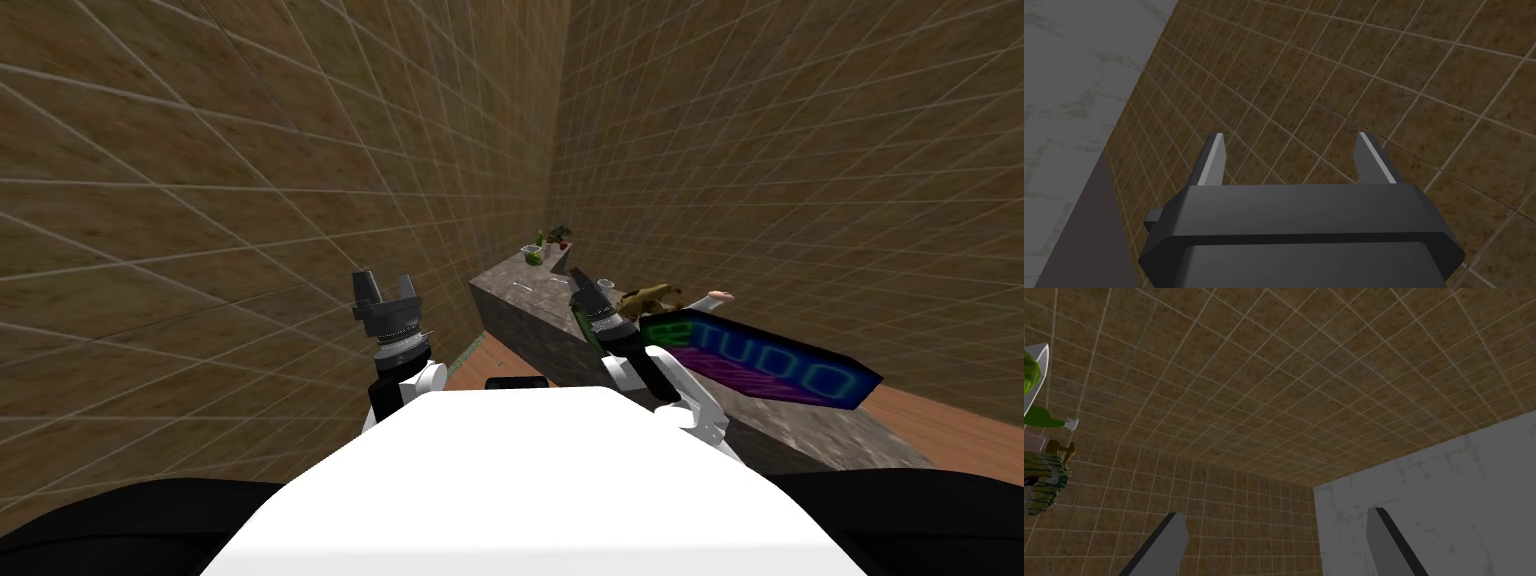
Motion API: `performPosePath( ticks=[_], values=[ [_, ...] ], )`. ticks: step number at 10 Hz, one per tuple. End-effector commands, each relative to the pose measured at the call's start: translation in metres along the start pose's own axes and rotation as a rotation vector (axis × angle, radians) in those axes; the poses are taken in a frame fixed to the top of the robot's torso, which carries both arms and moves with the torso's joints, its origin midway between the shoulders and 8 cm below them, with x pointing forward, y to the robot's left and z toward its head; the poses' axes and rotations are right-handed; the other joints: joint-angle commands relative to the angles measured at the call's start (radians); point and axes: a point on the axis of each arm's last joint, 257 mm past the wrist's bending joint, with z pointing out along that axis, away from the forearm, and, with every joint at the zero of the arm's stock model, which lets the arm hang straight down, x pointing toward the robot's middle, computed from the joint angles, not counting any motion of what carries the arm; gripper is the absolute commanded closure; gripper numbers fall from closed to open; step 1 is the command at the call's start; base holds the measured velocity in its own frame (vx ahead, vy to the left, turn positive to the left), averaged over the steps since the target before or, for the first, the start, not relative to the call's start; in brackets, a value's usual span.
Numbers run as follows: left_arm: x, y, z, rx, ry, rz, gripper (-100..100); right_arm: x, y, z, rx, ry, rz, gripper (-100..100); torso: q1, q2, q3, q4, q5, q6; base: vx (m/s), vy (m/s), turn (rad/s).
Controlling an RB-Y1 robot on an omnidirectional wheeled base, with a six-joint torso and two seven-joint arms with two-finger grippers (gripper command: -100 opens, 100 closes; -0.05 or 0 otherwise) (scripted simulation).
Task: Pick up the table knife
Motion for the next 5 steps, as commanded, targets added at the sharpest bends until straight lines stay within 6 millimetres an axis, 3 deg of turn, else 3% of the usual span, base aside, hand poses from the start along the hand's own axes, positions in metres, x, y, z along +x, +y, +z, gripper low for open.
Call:
performPosePath(
  ticks=[1, 3, 5],
  values=[
    [0.0, 0.0, 0.0, 0.0, 0.0, 0.0, 0, 0.004, -0.003, 0.0, 0.012, 0.027, -0.027, -100, 0.0, 0.0, 0.0, 0.0, 0.0, 0.0, 0.019, -0.024, 0.089],
    [0.0, 0.0, 0.0, 0.0, 0.0, 0.0, 0, 0.014, -0.016, -0.001, 0.059, 0.091, -0.104, -100, 0.0, 0.0, 0.0, 0.0, 0.0, 0.0, 0.019, -0.034, 0.273],
    [0.0, 0.0, 0.0, 0.0, 0.0, 0.0, 0, 0.021, -0.025, -0.005, 0.087, 0.138, -0.153, -100, 0.0, 0.0, 0.0, 0.0, 0.0, 0.001, 0.019, -0.036, 0.118]
  ],
)
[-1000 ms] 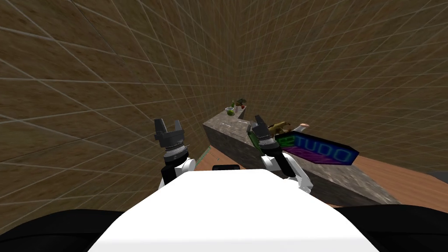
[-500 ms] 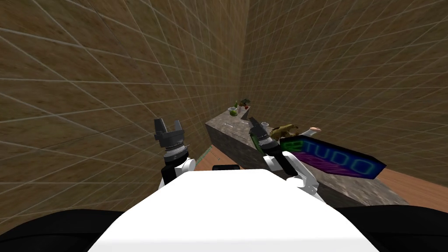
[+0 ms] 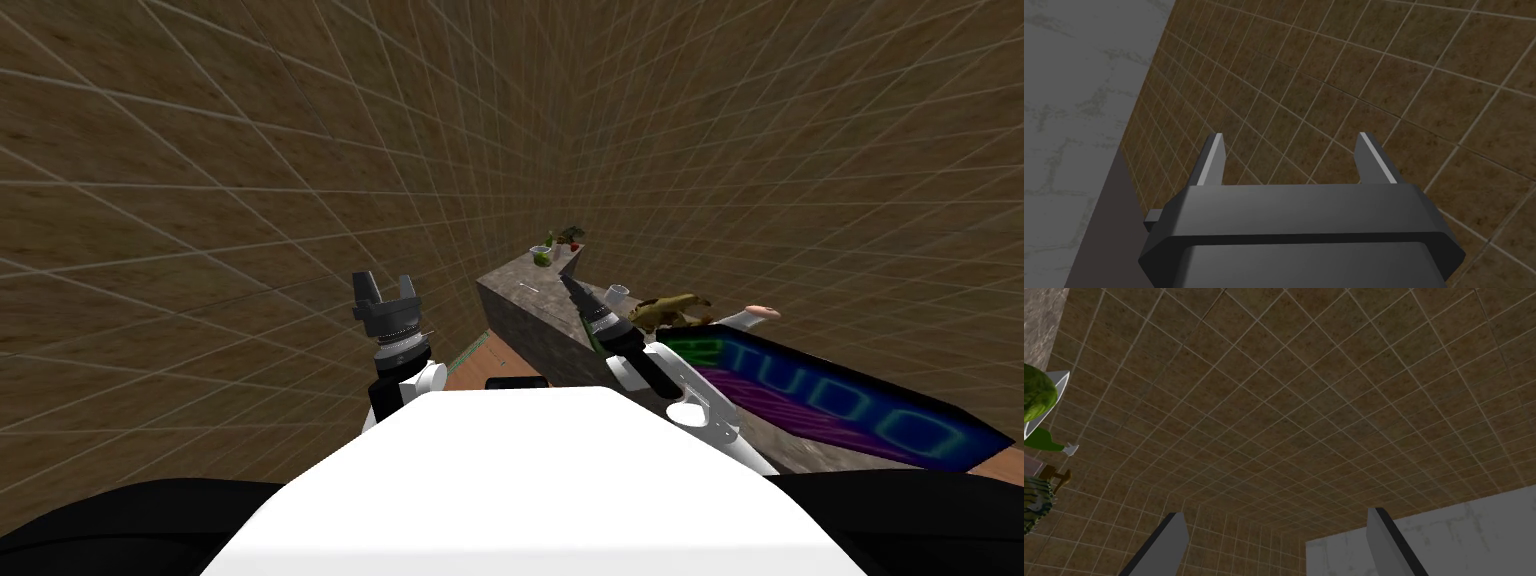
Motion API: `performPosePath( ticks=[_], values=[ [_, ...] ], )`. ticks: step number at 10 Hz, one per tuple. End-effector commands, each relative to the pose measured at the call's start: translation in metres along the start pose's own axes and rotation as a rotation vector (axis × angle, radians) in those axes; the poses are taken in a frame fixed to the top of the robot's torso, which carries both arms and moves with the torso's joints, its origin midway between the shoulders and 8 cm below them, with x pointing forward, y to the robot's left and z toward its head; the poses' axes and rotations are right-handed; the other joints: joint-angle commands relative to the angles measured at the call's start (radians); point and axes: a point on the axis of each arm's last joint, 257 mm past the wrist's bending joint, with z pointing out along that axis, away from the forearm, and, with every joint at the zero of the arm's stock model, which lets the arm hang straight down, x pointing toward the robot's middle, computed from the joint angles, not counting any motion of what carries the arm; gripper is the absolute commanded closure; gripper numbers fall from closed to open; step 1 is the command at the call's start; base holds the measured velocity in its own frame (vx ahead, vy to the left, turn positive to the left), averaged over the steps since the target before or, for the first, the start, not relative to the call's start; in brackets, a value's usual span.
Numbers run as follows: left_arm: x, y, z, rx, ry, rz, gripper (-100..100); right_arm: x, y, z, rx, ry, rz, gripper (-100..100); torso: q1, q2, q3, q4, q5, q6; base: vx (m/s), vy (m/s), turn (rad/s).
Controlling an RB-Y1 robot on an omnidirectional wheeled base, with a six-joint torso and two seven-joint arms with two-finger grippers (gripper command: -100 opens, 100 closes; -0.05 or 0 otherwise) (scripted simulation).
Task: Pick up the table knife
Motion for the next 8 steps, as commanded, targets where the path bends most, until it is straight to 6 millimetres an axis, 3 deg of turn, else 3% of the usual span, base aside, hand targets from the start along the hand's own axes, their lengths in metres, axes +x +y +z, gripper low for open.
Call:
performPosePath(
  ticks=[1, 8],
  values=[
    [0.0, 0.0, 0.0, 0.0, 0.0, 0.0, 0, 0.005, -0.005, -0.002, 0.016, 0.027, -0.027, -100, 0.0, 0.0, 0.0, 0.0, 0.0, 0.0, 0.016, -0.032, 0.112],
    [0.0, 0.0, 0.0, 0.0, 0.0, 0.0, 0, 0.039, -0.062, -0.028, 0.185, 0.222, -0.237, -100, 0.0, 0.0, 0.0, 0.0, 0.0, 0.001, 0.02, -0.039, 0.229]
  ],
)
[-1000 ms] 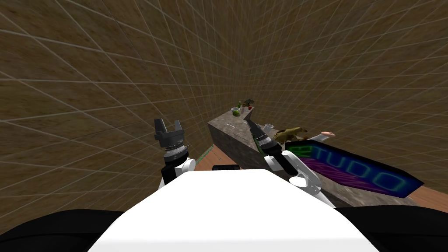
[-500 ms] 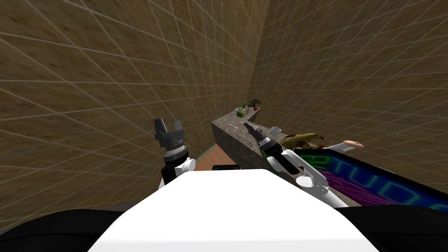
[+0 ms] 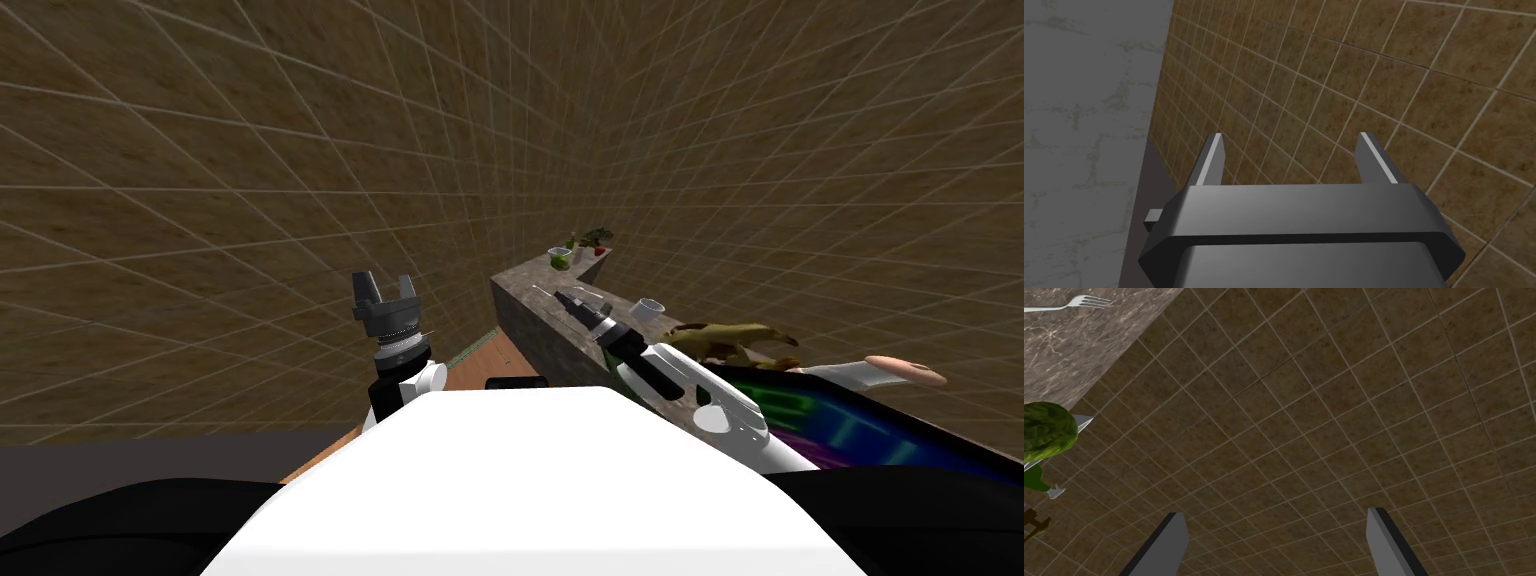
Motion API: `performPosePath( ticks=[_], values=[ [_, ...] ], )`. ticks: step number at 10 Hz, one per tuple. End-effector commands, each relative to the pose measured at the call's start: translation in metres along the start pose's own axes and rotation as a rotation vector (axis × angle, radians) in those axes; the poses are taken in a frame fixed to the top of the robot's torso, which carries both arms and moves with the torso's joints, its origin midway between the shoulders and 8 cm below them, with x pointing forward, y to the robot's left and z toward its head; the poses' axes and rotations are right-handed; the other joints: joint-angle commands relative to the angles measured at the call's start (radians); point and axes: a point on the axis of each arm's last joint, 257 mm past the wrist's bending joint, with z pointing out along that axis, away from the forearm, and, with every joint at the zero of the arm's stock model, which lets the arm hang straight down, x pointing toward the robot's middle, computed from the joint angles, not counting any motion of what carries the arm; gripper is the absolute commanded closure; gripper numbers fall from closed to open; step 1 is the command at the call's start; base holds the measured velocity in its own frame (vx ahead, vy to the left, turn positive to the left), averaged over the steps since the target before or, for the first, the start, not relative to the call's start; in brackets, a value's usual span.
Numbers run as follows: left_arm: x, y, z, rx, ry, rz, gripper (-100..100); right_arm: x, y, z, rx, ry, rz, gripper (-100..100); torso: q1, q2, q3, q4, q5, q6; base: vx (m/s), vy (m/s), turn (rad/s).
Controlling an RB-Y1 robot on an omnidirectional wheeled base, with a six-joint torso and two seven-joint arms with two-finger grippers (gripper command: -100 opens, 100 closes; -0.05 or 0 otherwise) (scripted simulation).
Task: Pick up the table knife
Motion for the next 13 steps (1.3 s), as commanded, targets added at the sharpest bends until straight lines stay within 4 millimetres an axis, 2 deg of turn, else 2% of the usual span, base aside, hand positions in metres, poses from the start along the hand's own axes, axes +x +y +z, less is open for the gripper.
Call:
performPosePath(
  ticks=[1, 2, 3, 4, 6, 7, 10, 13],
  values=[
    [0.0, 0.0, 0.0, 0.0, 0.0, 0.0, 0, 0.015, -0.02, -0.007, 0.059, 0.054, -0.053, -100, 0.0, 0.0, 0.0, 0.0, 0.0, 0.0, 0.017, -0.046, 0.393],
    [0.0, 0.0, 0.0, 0.0, 0.0, 0.0, 0, 0.016, -0.02, -0.007, 0.057, 0.066, -0.066, -100, -0.001, -0.001, 0.0, 0.0, 0.0, 0.0, 0.014, -0.046, 0.12],
    [0.0, 0.0, 0.0, 0.0, 0.0, 0.0, 0, 0.026, -0.034, -0.014, 0.095, 0.106, -0.103, -100, -0.001, 0.0, 0.0, 0.0, 0.0, 0.001, 0.014, -0.033, 0.211],
    [0.0, 0.0, 0.0, 0.0, 0.0, 0.0, 0, 0.026, -0.034, -0.014, 0.095, 0.108, -0.105, -100, 0.0, 0.0, 0.0, 0.0, 0.0, 0.0, 0.011, -0.028, 0.126],
    [0.0, 0.0, 0.0, 0.0, 0.0, 0.0, 0, 0.046, -0.063, -0.031, 0.171, 0.186, -0.171, -100, 0.0, 0.0, 0.0, 0.0, 0.0, 0.0, 0.012, -0.043, 0.324],
    [0.0, 0.0, 0.0, 0.0, 0.0, 0.0, 0, 0.046, -0.063, -0.031, 0.17, 0.192, -0.177, -100, -0.001, 0.0, 0.0, 0.0, 0.0, 0.0, 0.008, -0.052, 0.122],
    [0.0, 0.0, 0.0, 0.0, 0.0, 0.0, 0, 0.075, -0.106, -0.066, 0.281, 0.318, -0.267, -100, 0.0, -0.001, 0.0, 0.0, 0.0, 0.0, 0.012, -0.042, 0.348],
    [0.0, 0.0, 0.0, 0.0, 0.0, 0.0, 0, 0.102, -0.146, -0.11, 0.385, 0.44, -0.329, -100, -0.002, -0.001, -0.001, 0.0, -0.001, 0.001, 0.015, -0.062, 0.343]
  ],
)
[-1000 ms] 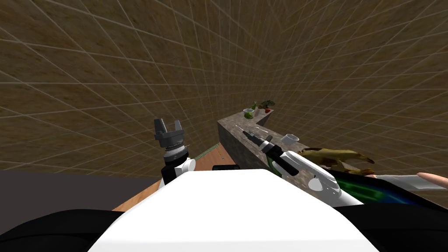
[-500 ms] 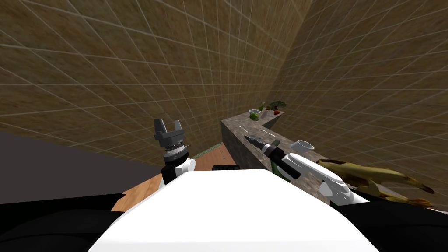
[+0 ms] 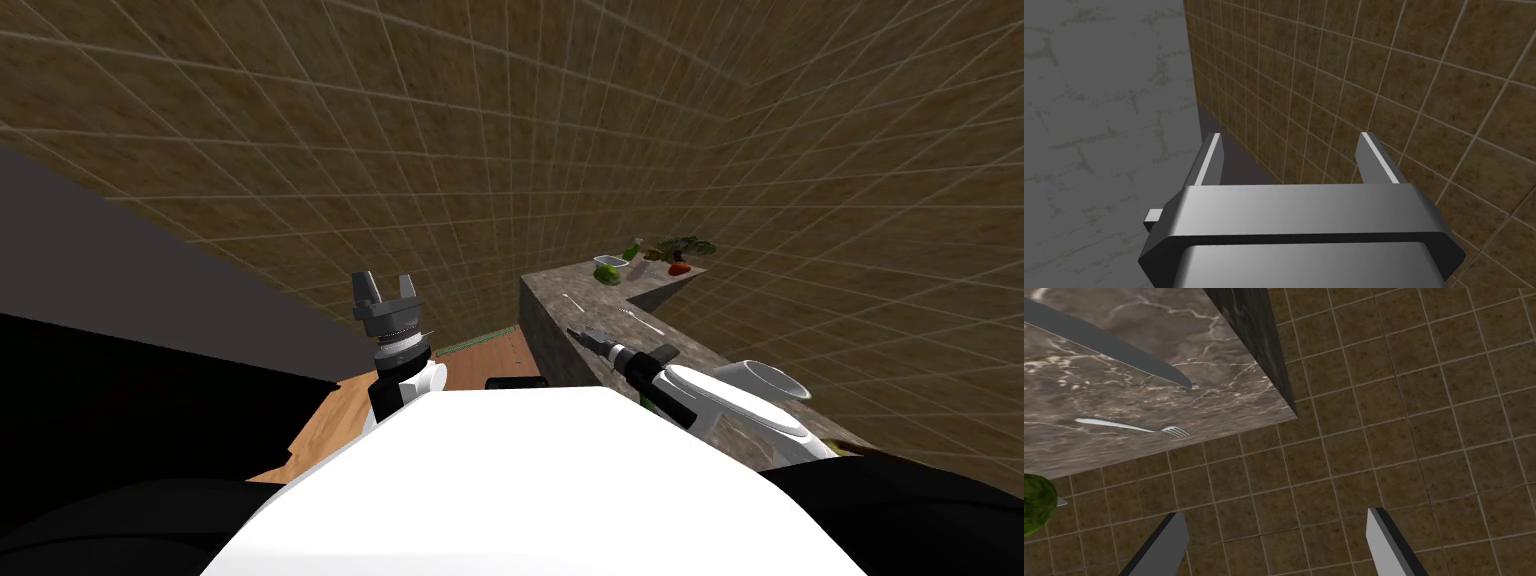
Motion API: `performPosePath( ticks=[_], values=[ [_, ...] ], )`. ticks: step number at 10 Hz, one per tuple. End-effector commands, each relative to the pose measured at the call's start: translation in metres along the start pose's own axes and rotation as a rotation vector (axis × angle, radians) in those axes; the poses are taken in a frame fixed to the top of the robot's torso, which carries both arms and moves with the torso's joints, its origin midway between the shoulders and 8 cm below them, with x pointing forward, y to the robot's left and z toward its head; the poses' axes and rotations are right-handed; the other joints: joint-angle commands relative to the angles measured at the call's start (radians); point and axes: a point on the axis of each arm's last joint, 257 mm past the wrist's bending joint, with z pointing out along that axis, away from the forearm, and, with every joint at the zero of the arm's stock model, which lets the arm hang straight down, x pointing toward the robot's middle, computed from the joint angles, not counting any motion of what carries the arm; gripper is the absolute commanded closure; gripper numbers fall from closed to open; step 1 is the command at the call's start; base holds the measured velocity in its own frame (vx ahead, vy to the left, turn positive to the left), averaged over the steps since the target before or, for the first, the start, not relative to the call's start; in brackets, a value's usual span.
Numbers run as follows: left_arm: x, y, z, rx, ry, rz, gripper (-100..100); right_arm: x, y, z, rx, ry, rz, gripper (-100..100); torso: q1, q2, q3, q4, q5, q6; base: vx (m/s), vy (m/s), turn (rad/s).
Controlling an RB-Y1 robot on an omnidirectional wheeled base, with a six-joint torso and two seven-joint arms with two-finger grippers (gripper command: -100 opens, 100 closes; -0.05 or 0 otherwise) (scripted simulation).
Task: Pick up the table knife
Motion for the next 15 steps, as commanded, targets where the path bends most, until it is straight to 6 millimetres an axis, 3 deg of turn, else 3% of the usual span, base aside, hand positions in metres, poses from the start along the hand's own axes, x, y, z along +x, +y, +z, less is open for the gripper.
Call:
performPosePath(
  ticks=[1, 2, 3, 8, 11, 12, 13, 15],
  values=[
    [0.0, 0.0, 0.0, 0.0, 0.0, 0.0, 0, 0.026, -0.023, -0.011, 0.052, 0.068, -0.029, -100, 0.0, 0.0, 0.0, 0.0, 0.0, 0.0, -0.003, -0.053, 0.327],
    [0.0, 0.0, 0.0, 0.0, 0.0, 0.0, 0, 0.044, -0.034, -0.018, 0.08, 0.11, -0.042, -100, 0.0, 0.001, 0.0, 0.0, 0.0, 0.0, 0.002, -0.052, 0.269],
    [0.0, 0.0, 0.0, 0.0, 0.0, 0.0, 0, 0.044, -0.034, -0.018, 0.08, 0.11, -0.042, -100, 0.001, 0.0, 0.0, 0.0, 0.0, 0.0, 0.007, -0.036, 0.07],
    [0.0, 0.0, 0.0, 0.0, 0.0, 0.0, 0, 0.122, -0.081, -0.065, 0.194, 0.301, -0.089, -100, 0.001, 0.0, 0.0, 0.0, 0.0, 0.001, 0.005, -0.045, 0.23],
    [0.0, 0.0, 0.0, 0.0, 0.0, 0.0, 0, 0.124, -0.08, -0.067, 0.199, 0.308, -0.09, -100, 0.002, 0.0, 0.0, 0.0, 0.0, 0.001, 0.002, -0.028, 0.077],
    [0.0, 0.0, 0.0, 0.0, 0.0, 0.0, 0, 0.125, -0.081, -0.068, 0.2, 0.31, -0.09, 0, 0.003, 0.0, 0.0, 0.0, 0.001, 0.001, 0.0, 0.0, 0.0],
    [0.0, 0.0, 0.0, 0.0, 0.0, 0.0, 0, 0.129, -0.088, -0.065, 0.21, 0.306, -0.084, -100, 0.004, 0.0, 0.0, 0.0, 0.001, 0.001, 0.004, 0.013, 0.084],
    [0.0, 0.0, 0.0, 0.0, 0.0, 0.0, 0, 0.133, -0.095, -0.063, 0.219, 0.302, -0.077, -100, 0.006, 0.0, 0.0, 0.0, 0.001, 0.001, 0.007, 0.021, 0.076]
  ],
)
